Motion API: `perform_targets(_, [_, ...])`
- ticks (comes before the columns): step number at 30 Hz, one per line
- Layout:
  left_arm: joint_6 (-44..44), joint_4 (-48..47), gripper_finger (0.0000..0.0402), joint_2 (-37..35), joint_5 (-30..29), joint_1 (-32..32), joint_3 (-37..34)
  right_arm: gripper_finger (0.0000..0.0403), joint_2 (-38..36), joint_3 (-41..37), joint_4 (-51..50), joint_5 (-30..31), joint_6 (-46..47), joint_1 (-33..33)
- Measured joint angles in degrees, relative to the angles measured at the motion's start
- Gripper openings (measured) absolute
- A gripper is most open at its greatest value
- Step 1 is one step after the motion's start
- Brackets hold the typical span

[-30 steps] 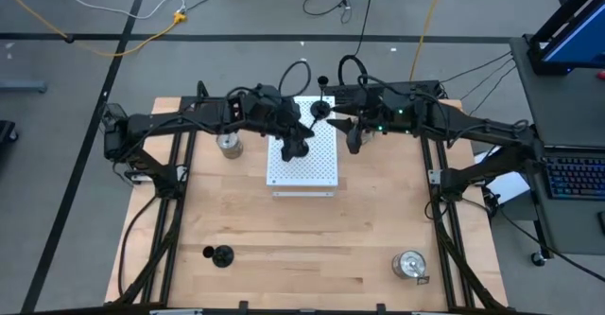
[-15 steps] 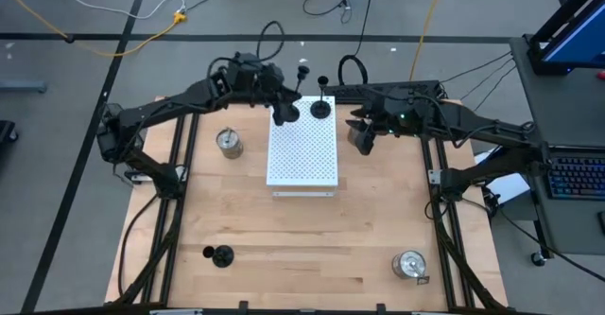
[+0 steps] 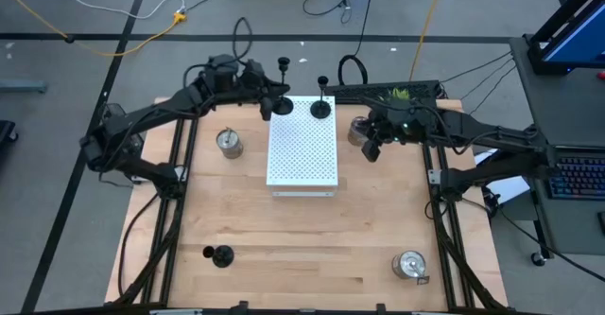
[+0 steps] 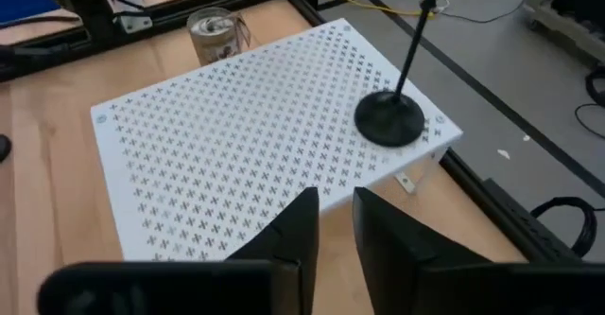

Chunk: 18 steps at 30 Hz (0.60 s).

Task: Pick & Place candle stick holders
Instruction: Put the right black candle holder on the shelf

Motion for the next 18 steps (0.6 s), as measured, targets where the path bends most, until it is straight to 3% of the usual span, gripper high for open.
perform_targets(9, [-2.86, 11.26, 0.0012, -2.35, 1.32, 2.52, -7.58, 0.0047, -10.96, -11.96, 8.55, -0.41, 1.30, 0.01])
perform_targets(18, [-4.53, 18.18, 0.0012, -2.37, 1.10, 4.79, -10.88, 0.0043, -19.78, -21.43, 15.39, -0.61, 4.27, 0.02])
